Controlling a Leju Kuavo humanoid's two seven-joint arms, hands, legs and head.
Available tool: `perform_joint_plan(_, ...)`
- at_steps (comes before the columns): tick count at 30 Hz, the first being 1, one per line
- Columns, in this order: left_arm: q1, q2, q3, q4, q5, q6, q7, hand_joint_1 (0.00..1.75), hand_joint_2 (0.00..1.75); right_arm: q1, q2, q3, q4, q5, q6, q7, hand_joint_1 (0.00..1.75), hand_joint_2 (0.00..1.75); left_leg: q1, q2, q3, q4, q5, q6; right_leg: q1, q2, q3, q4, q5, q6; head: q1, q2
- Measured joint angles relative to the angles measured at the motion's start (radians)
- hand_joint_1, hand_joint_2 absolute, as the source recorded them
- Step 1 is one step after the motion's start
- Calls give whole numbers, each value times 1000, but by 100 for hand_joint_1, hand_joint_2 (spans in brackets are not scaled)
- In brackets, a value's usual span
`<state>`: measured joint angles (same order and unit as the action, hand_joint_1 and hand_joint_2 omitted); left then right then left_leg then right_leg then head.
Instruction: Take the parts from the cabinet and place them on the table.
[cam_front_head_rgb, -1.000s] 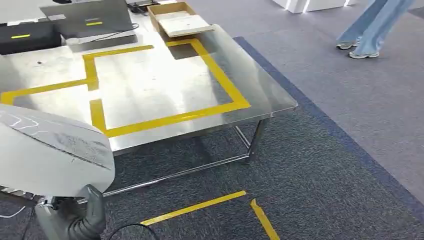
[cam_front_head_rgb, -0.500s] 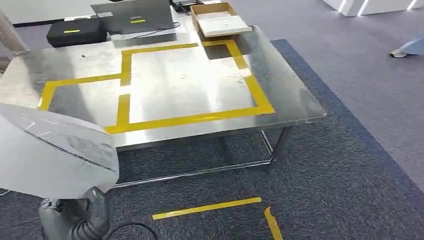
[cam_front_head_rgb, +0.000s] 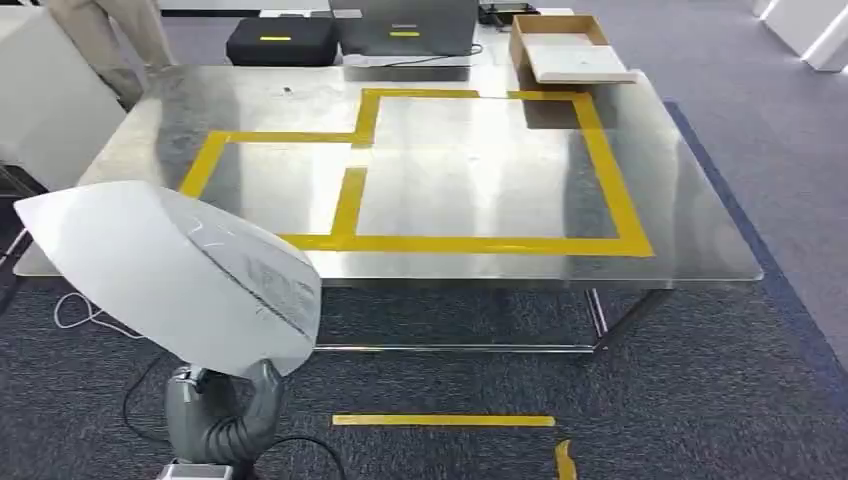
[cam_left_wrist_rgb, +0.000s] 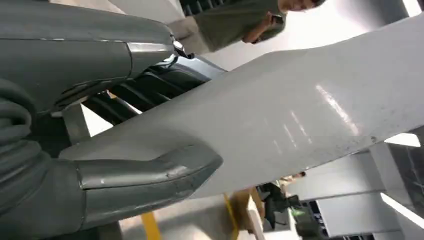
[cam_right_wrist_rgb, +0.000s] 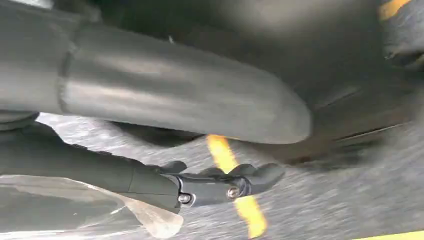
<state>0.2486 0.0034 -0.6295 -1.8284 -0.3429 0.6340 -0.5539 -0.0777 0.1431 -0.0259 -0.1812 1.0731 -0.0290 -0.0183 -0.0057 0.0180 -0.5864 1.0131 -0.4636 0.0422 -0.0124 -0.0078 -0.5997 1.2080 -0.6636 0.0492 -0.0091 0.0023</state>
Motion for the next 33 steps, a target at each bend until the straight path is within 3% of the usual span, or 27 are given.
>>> perform_joint_plan(1,-4,2,-2,6,2,-2,-1,175,175,0,-15,-3,0,-1,0,5,0,0,-1,-5,0,0,-1,2,1,6,-41,68,-19,2,0,0)
perform_joint_plan(2,-8,3,-7,14,4,-4,-2,175,175,4,-27,-6,0,-2,0,6,0,0,-1,-14,1,1,-2,3,2,6,-69,102,-14,3,2,0)
perform_joint_plan(9,-11,3,-8,16,5,-5,-2,175,175,6,-33,-8,0,-2,0,6,0,0,-1,-18,2,1,-2,3,2,6,-72,97,1,4,1,0)
perform_joint_plan(10,-16,5,-13,24,6,-5,-3,175,175,6,-40,-9,0,-2,0,6,0,0,0,-28,5,2,-4,1,1,6,-43,2,82,3,1,0)
perform_joint_plan(11,-25,7,-18,33,7,-6,-7,175,175,4,-44,-15,0,-2,0,6,0,0,-5,-42,-1,15,-13,-16,0,21,45,-193,148,-10,1,0)
perform_joint_plan(14,-27,9,-20,38,11,-6,-11,175,175,6,-46,-15,0,38,-2,36,0,0,-3,-42,2,12,-12,-24,1,21,47,-200,154,-21,3,0)
perform_joint_plan(15,-27,10,-19,38,17,-8,-15,175,175,6,-46,-6,0,77,-1,64,0,0,-4,-42,2,7,-3,6,2,21,47,-202,156,-19,0,0)
perform_joint_plan(16,-28,10,-19,39,21,-11,-18,175,175,4,-46,8,0,101,0,83,0,0,-5,-42,3,7,-8,18,2,21,47,-202,156,-20,2,0)
perform_joint_plan(24,-30,4,-14,42,64,-46,-74,175,175,2,-43,28,0,133,-23,132,0,0,-6,-42,5,7,-8,15,2,20,49,-202,155,-20,1,0)
perform_joint_plan(28,-54,-18,-5,49,75,-74,-105,175,175,9,-40,27,0,122,-50,140,0,0,-9,-42,7,-6,-10,15,2,17,56,-215,153,-14,1,0)
perform_joint_plan(29,-58,-27,-2,51,85,-77,-112,175,175,11,-40,28,-1,130,-50,147,0,0,7,-41,26,-34,3,7,2,18,58,-217,151,-10,1,0)
perform_joint_plan(30,-65,-34,2,55,103,-79,-123,175,175,14,-40,29,-1,143,-47,154,0,0,5,-40,37,-46,5,3,2,15,48,-196,139,-5,5,0)
perform_joint_plan(31,-73,-43,6,59,124,-79,-133,175,175,17,-40,30,-1,154,-42,162,0,0,6,-39,38,-47,5,5,1,16,18,-137,105,-2,8,0)
perform_joint_plan(33,-80,-56,14,71,145,-75,-139,175,175,16,-40,34,-1,164,-42,163,0,0,5,-37,38,-45,0,5,0,16,-64,20,37,8,10,0)
